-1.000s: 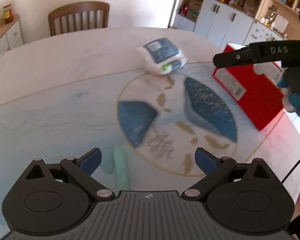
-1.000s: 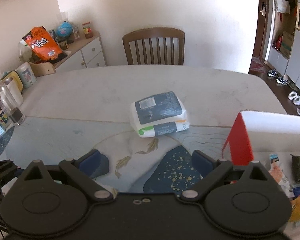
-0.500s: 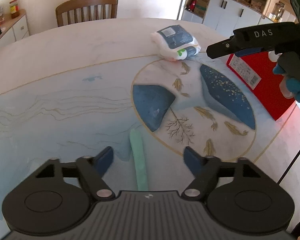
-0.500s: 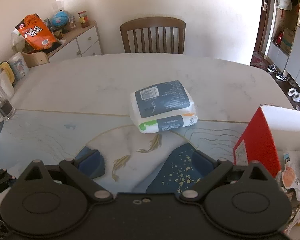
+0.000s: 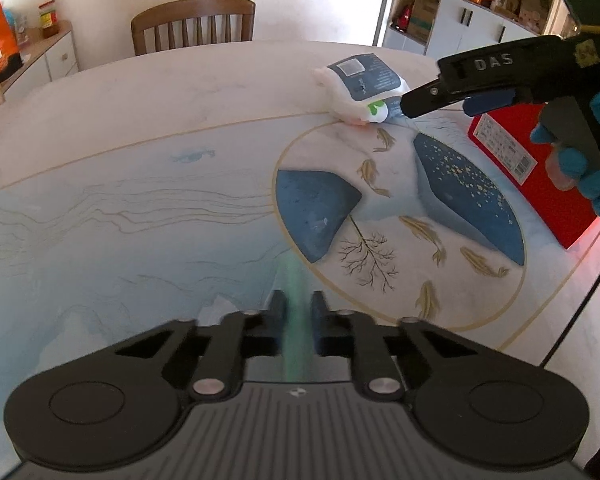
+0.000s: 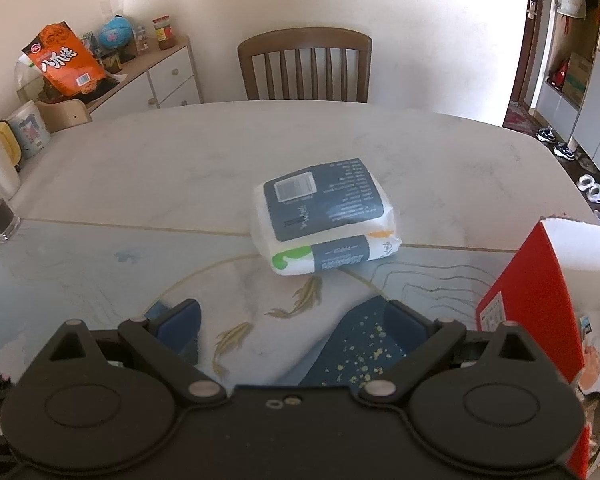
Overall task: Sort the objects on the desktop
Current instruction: 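Grasp the green stick with left tool while right tool grasps the wet-wipes pack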
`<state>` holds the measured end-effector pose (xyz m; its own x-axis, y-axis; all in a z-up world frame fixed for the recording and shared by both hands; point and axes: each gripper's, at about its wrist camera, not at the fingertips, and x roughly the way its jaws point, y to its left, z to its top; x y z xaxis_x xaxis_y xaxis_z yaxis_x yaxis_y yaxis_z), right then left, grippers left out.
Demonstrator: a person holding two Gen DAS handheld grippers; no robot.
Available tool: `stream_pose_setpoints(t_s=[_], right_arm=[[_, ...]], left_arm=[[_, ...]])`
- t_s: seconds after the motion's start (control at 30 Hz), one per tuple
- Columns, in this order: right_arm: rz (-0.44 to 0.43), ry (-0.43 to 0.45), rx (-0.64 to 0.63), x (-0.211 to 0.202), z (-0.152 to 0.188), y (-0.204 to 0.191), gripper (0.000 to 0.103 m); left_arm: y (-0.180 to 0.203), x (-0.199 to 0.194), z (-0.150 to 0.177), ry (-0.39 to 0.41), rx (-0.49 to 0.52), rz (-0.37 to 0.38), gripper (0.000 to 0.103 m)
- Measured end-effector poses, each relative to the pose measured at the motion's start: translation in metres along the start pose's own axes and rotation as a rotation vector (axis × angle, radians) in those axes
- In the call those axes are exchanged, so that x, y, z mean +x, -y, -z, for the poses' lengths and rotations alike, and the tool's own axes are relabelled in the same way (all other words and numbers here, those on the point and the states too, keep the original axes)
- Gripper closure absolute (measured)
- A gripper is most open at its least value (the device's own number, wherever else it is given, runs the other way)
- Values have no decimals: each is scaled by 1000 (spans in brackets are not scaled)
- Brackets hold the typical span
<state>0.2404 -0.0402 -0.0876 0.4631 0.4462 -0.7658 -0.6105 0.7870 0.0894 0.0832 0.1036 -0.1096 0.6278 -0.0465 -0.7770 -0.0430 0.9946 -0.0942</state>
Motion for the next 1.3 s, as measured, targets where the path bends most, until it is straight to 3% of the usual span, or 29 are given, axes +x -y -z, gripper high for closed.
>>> stream_pose_setpoints(t_s=[0.4,0.83,1.1,1.3], right_arm=[[39,15,-41,28,-15,2,6],[36,48,-109,46,-33,8,0],[2,43,-158,51,-30,-8,0],[59,45,-218,62,-24,-23,6]], left_arm=[[-3,31,-33,38,24,38,94],[-12,59,-70,55,20,39,94],[-12,62,-72,61,17,40,94],[-13,63,-72,61,15,43,94]])
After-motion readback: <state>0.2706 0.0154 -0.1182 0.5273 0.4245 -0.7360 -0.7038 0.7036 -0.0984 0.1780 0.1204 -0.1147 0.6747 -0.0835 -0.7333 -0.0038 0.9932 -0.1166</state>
